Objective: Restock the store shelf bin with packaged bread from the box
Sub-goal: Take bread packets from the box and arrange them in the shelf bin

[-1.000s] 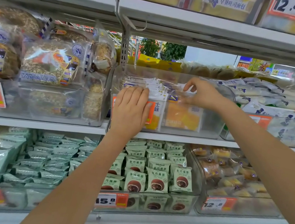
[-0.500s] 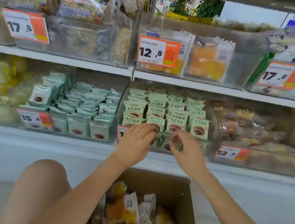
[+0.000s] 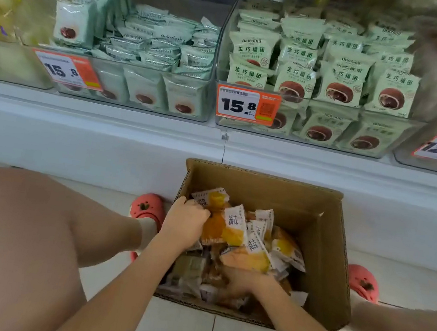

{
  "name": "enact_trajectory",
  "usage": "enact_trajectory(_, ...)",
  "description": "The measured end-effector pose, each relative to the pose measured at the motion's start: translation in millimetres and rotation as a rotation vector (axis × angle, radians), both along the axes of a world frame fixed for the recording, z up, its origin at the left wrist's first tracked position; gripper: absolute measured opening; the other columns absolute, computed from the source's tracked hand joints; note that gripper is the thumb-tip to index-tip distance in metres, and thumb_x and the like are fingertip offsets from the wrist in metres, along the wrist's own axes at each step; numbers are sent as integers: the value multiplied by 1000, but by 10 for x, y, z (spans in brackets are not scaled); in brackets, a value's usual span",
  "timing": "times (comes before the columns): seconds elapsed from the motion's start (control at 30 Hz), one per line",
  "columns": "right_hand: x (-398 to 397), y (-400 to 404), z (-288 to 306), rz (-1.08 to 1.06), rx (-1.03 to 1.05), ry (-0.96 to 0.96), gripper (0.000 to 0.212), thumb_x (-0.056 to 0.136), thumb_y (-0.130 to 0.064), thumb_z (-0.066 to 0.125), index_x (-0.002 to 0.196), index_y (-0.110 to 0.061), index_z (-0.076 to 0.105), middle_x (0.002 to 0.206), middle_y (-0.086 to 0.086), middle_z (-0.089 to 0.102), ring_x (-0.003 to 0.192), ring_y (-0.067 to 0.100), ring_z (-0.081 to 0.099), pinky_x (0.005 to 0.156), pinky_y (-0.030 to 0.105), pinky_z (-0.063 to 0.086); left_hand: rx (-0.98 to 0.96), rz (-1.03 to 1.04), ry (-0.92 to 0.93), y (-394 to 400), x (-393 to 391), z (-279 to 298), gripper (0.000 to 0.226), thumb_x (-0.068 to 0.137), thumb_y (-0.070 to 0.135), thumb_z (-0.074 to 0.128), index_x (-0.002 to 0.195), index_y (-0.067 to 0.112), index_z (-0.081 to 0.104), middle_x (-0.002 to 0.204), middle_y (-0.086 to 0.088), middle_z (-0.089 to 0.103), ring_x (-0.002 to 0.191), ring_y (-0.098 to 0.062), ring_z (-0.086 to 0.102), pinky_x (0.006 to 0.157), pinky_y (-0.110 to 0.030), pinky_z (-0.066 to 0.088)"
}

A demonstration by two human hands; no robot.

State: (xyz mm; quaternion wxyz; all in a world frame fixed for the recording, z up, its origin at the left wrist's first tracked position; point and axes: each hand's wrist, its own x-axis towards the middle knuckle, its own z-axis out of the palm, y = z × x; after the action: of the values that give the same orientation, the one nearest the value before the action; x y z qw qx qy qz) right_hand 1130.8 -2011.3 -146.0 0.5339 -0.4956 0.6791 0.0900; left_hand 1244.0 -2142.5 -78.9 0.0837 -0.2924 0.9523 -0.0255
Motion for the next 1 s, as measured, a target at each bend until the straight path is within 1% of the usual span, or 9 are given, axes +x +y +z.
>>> enact_trajectory(0.07,98,24,-127,46,28,-28,76,85,-59,55,147,-25,26,151,0,35,134,24,37,109,37,33,41,9,-7,-26,-15,-32,28,95,14,38,113,20,60,117,-3,61,112,-22,51,95,-36,36)
enact_trajectory(0.23,114,52,-178,272,-205,150,52,93,-45,50,134,-15,38,132,15,51,114,33,52,91,40,47,303,93,-122,-10,175,-200,26,96,14,41,119,11,52,121,-11,56,99,-29,58,71,-33,42)
enact_trajectory(0.33,163,118,-192,329,-383,197,37,95,-30,47,127,-13,40,119,18,55,103,36,57,78,41,49,370,78,-223,66,294,-372,20,94,10,43,109,12,56,115,-12,58,98,-30,59,71,-35,43)
enact_trajectory(0.43,211,164,-183,290,-464,245,33,94,-13,44,127,-11,41,110,18,59,98,36,60,72,41,49,512,171,-132,93,321,-474,22,93,9,43,108,12,59,114,-11,58,93,-30,60,74,-39,51)
enact_trajectory(0.57,55,153,-135,-45,-612,284,25,97,-18,44,121,-20,48,106,7,63,95,25,62,78,37,52,756,368,118,46,316,-459,21,96,13,45,111,13,61,111,-9,63,95,-24,60,79,-35,51)
enact_trajectory(0.7,-259,22,151,-554,-716,191,12,98,-25,48,108,-28,53,90,-5,63,77,12,61,58,19,45,939,634,334,43,212,-297,35,102,30,36,129,10,47,116,-14,61,103,-27,58,88,-38,48)
enact_trajectory(0.87,-530,-2,339,-1004,-771,-73,13,98,-19,48,93,-12,58,90,4,62,81,18,56,67,30,46,1264,840,389,103,98,-167,64,97,59,20,142,17,37,137,-11,50,127,-29,46,106,-35,34)
enact_trajectory(0.93,-540,28,347,-1205,-722,-250,20,98,-26,48,105,-10,59,102,12,64,86,22,61,74,39,52,1430,842,476,164,22,-88,58,96,61,22,131,21,47,127,-6,59,121,-24,52,105,-30,34)
enact_trajectory(1.0,-490,60,369,-1365,-710,-370,23,98,-30,47,108,-13,59,106,13,64,91,25,63,81,45,54,1590,895,607,202,-83,-54,54,92,65,30,115,22,54,108,-7,68,106,-25,63,103,-37,43)
